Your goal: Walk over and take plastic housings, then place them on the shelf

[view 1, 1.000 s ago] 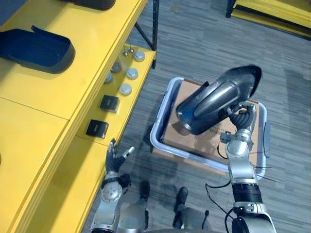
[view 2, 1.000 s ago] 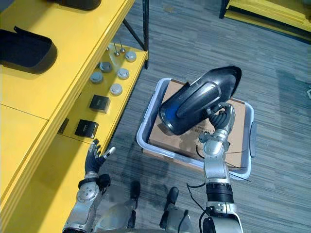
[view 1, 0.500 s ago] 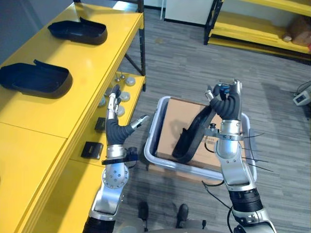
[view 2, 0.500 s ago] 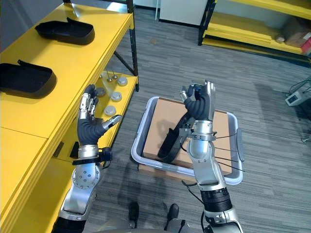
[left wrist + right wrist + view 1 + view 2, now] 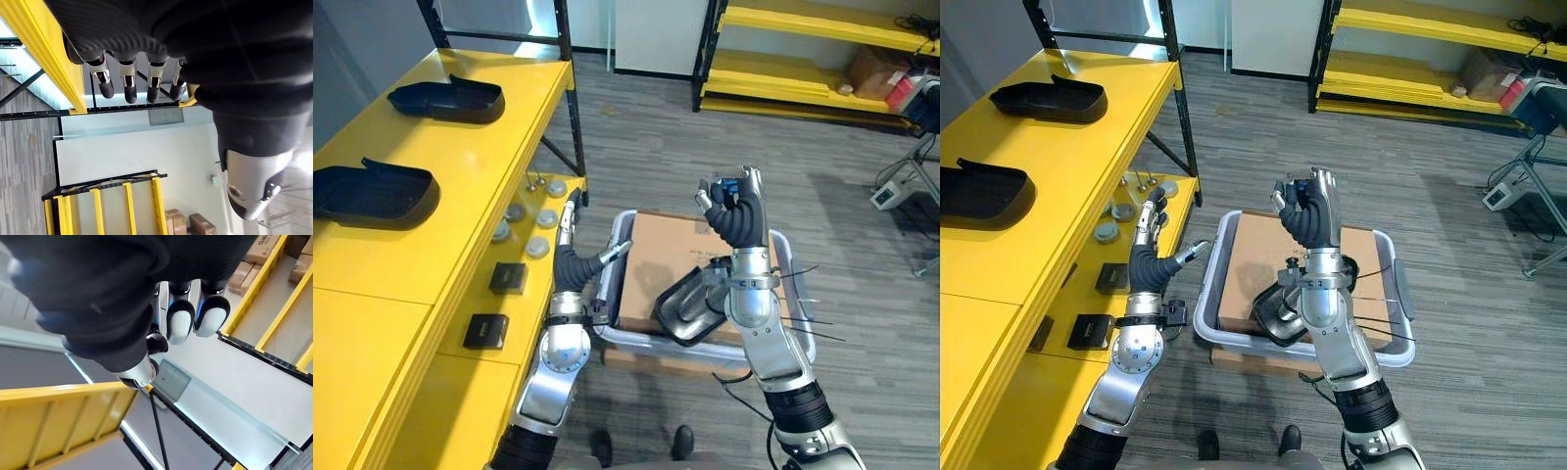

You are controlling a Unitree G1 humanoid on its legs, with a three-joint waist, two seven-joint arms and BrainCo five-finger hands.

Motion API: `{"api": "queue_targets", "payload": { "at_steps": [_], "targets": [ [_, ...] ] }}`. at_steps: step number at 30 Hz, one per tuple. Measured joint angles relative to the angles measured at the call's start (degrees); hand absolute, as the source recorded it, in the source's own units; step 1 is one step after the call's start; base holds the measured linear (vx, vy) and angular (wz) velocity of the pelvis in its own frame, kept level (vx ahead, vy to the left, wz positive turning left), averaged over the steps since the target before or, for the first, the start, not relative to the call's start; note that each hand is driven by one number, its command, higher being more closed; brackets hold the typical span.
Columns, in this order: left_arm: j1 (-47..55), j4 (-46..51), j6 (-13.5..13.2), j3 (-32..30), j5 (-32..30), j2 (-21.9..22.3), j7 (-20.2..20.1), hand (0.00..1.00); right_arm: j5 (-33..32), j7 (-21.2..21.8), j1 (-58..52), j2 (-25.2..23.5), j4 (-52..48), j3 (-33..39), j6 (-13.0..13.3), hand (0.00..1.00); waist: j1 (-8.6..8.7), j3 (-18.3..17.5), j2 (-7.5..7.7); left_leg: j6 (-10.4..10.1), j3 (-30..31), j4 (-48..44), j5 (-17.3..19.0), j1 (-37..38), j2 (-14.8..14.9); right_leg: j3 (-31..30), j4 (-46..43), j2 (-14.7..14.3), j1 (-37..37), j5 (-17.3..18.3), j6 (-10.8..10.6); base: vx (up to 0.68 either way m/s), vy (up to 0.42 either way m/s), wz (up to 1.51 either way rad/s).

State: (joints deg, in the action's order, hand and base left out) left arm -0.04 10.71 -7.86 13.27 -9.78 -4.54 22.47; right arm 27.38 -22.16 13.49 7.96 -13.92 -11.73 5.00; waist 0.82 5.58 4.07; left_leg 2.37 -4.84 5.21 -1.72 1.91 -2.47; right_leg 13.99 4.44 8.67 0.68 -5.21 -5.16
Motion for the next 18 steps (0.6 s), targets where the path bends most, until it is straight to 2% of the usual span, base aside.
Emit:
{"api": "queue_targets", "payload": {
  "at_steps": [3, 7, 14, 18],
  "targets": [
    [3.2, -1.8, 0.0, -1.6, 0.0, 0.1, -0.2, 0.00, -0.5, 0.3, -2.9, -0.1, 0.1, 0.8, 0.2, 0.00, 0.00, 0.0, -0.02, 0.0, 0.1, 0.0, 0.0, 0.1, 0.0, 0.0, 0.0, 0.0, 0.1, 0.0, 0.0, 0.00, 0.000, 0.00],
    [7.5, -9.3, 0.1, -4.4, 0.2, 1.6, -1.2, 0.00, -2.2, 1.1, -6.1, -0.5, 1.3, 3.8, 0.2, 0.00, 0.05, -0.9, -0.25, 0.0, 0.2, 0.1, 0.0, 0.1, 0.0, 0.0, 0.0, 0.0, 0.1, 0.0, 0.0, -0.01, -0.003, 0.00],
    [11.9, -24.3, 1.2, -8.5, 1.5, 2.7, -2.8, 0.00, -5.1, 1.0, -9.6, -2.3, 9.2, 9.2, -0.3, 0.00, 0.02, -1.3, -0.53, -0.3, 0.4, 0.1, 0.2, -0.2, 0.1, 0.2, -0.1, 0.1, -0.1, 0.2, 0.1, -0.01, -0.005, 0.01],
    [11.9, -35.9, 2.4, -11.3, 2.6, 2.5, -3.7, 0.00, -6.1, 1.0, -10.6, -4.1, 17.2, 12.1, -1.7, 0.00, -0.06, -1.3, -0.57, -0.1, 1.1, 0.1, -0.1, -0.7, -0.1, 1.1, 1.2, 0.0, 0.2, -0.1, -0.2, 0.01, -0.019, 0.08]
  ]
}}
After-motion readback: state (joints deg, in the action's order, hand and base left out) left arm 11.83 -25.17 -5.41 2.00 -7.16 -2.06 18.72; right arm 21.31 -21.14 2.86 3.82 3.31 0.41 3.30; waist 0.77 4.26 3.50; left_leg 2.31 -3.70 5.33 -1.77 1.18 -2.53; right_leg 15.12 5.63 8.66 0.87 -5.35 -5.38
